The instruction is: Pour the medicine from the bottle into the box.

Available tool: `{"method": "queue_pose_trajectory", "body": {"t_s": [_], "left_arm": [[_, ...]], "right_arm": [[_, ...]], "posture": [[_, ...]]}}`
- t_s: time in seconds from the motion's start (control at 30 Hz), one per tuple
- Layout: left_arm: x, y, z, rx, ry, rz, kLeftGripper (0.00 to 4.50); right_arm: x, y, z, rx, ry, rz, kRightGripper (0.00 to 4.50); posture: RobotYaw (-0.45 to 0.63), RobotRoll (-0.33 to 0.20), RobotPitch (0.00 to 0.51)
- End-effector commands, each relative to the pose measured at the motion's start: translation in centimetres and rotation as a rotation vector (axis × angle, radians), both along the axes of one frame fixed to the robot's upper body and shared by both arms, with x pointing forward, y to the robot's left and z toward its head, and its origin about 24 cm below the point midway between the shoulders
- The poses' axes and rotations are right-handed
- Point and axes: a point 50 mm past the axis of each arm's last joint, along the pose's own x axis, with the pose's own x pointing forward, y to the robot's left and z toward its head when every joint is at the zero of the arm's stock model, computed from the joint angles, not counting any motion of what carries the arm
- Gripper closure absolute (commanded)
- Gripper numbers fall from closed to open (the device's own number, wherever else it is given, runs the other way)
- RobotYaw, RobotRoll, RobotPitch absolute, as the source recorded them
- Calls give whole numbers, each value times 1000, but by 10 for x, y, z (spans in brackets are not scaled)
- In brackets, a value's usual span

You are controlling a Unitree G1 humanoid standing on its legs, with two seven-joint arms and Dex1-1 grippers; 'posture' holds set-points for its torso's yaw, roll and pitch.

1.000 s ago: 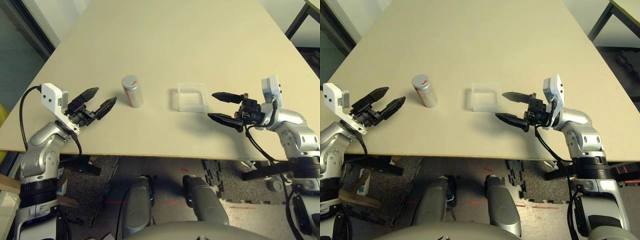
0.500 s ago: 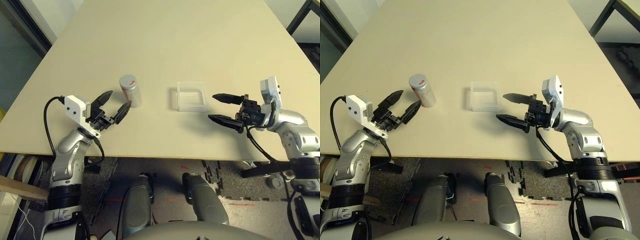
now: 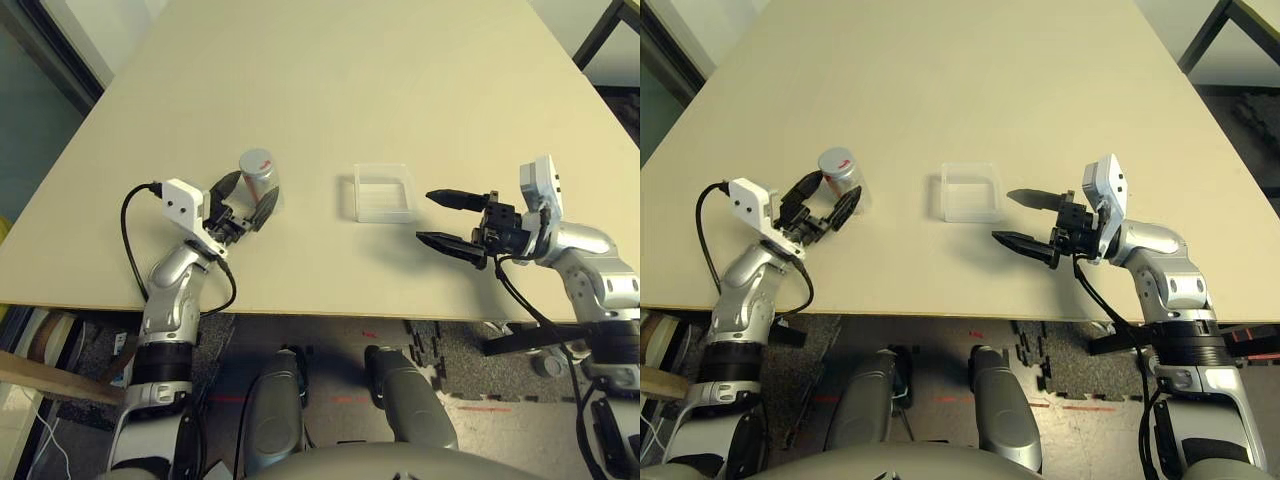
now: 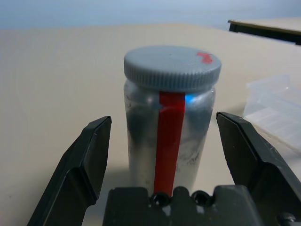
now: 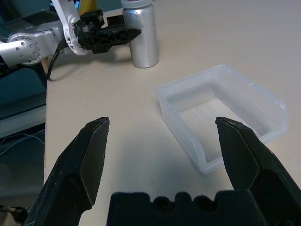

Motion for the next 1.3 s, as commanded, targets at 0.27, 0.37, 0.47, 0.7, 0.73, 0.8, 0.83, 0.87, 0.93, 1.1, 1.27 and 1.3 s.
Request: {"method": "queue_pose_trajectory", "body": {"t_s": [0.27, 0.37, 0.47, 0.7, 0.73, 0.8, 0.83, 0.87, 0.93, 1.1, 1.27, 1.3], "left_arm": [[17, -9, -9, -2, 11, 42, 32], [23, -14, -7, 2, 2, 23, 32], [27, -17, -6, 4, -2, 10, 32], [33, -22, -4, 3, -7, 2, 32], [34, -23, -5, 2, -7, 5, 32], [35, -25, -5, 1, -9, 9, 32], [35, -25, -5, 0, -9, 13, 32], [36, -26, -5, 0, -10, 15, 32], [36, -27, -5, 1, -12, 21, 32], [40, -28, -4, 9, -19, 54, 32], [46, -32, -2, 15, -20, 53, 32], [47, -33, -1, 14, -19, 50, 32]], "right_arm": [[-6, -3, 0, -27, -15, -13, 0], [-6, -2, -1, -30, -15, -12, 0], [-6, -2, -1, -29, -16, -13, 0], [-6, -2, 0, -31, -19, -19, 0], [-6, -2, -1, -31, -19, -19, 0], [-6, -2, -1, -31, -19, -19, 0], [-5, -1, -1, -32, -19, -19, 0], [-5, -1, -2, -32, -19, -19, 0], [-5, -1, -2, -32, -19, -18, 0], [-5, 0, -4, -30, -19, -18, 0], [-5, 0, -5, -29, -19, -18, 0], [-5, 0, -5, -29, -20, -18, 0]], "posture": [[-155, 0, 188], [-160, 0, 188], [-165, 0, 188], [-171, 0, 182], [-171, 0, 181], [-171, 0, 179], [-171, 0, 178], [-171, 0, 177], [-170, 0, 176], [-170, 0, 172], [-173, 0, 170], [-173, 0, 170]]}}
